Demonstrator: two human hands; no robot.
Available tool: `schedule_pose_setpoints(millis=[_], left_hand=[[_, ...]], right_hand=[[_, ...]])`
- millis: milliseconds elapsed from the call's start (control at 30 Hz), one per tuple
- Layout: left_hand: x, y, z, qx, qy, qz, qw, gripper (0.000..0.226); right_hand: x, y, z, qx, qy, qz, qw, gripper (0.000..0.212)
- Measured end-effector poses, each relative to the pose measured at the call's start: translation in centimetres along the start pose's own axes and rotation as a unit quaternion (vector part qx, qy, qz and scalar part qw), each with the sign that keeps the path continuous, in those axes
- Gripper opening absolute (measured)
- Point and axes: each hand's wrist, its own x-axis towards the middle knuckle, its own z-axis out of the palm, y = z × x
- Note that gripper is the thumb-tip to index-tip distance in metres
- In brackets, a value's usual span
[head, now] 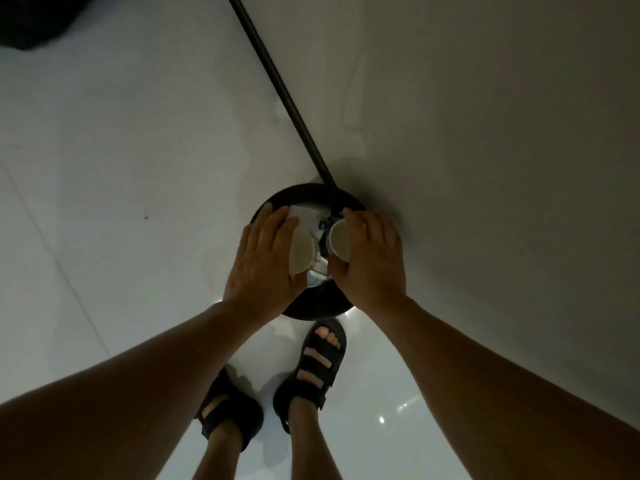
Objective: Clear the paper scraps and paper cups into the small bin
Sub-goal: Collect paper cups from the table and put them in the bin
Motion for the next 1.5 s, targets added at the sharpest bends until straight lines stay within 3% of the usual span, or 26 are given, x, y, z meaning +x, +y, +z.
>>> schedule_pose_setpoints(millis=[167,333,500,900,1233,1500], left_hand=[[0.1,-2.1,4.3,0.073,-0.005,-0.008,0.997,0.078],[-0.3,-2.8,5.9,0.165,-0.015,0.007,0.986,0.085],[-0.2,-2.4,5.8,0.207,-0.042,-0.006,0.977,0.092],[-1.4,-2.6,3.9,0.183,-0.055,-0.004,0.982,0.086],[-2.5,-2.4,1.2,0.17,-0.089,-0.026,0.981,0.097],[-4.8,-1.1,-6.0,0.171,-0.095,-0.051,0.979,0.099]], right_hand=[[0.9,1.4,4.8,-0.044,0.036,-0.05,0.997,0.069],[0.8,1.9,6.8,-0.136,0.04,-0.061,0.988,0.079],[0.9,1.7,6.4,-0.159,0.009,-0.057,0.986,0.087],[-1.0,1.5,5.0,-0.124,-0.031,-0.017,0.992,0.089],[-3.7,0.6,2.4,-0.061,-0.065,0.039,0.995,0.088],[-6.1,-3.7,-4.4,-0.027,-0.106,0.075,0.991,0.091]])
